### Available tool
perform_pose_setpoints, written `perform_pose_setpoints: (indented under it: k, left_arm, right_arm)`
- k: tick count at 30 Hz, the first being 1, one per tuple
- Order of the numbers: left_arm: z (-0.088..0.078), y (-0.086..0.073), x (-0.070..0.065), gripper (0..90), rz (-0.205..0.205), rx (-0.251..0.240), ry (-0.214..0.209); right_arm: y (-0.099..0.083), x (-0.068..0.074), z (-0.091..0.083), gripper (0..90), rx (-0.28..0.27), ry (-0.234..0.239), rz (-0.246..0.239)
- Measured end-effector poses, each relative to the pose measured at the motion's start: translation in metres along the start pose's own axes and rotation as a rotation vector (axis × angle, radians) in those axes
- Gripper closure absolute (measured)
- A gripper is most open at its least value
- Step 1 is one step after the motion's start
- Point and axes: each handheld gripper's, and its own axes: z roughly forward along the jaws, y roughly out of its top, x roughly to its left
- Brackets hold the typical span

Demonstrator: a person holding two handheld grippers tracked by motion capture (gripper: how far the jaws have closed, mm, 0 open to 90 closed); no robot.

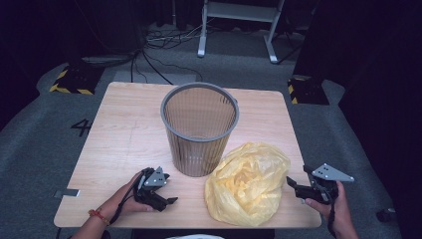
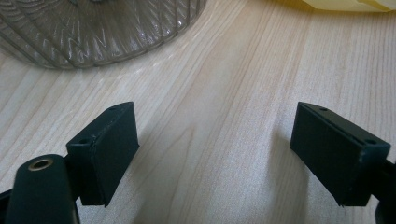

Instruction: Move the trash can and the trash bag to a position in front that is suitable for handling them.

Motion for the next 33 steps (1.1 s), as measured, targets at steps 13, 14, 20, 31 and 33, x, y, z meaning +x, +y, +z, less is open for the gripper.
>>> perform_pose_setpoints:
  k: [13, 14, 20, 31, 33]
  left_arm:
    - [0.0, 0.0, 0.0, 15.0, -0.001, -0.001, 0.0]
    - [0.0, 0.0, 0.0, 15.0, -0.002, -0.001, 0.0]
    - [0.0, 0.0, 0.0, 15.0, -0.002, -0.001, 0.0]
    - [0.0, 0.0, 0.0, 15.0, -0.003, -0.001, 0.0]
    - [0.0, 0.0, 0.0, 15.0, -0.001, -0.001, 0.0]
  right_arm:
    - [0.016, 0.019, 0.002, 20.1, -0.036, 0.071, -0.021]
    - [0.017, 0.022, 0.002, 20.1, -0.038, 0.076, -0.028]
    - [0.024, 0.034, 0.005, 20.5, -0.038, 0.1, -0.059]
    - [0.032, 0.073, 0.021, 25.9, -0.009, 0.217, -0.17]
    - [0.032, 0.079, 0.025, 26.1, 0.006, 0.225, -0.203]
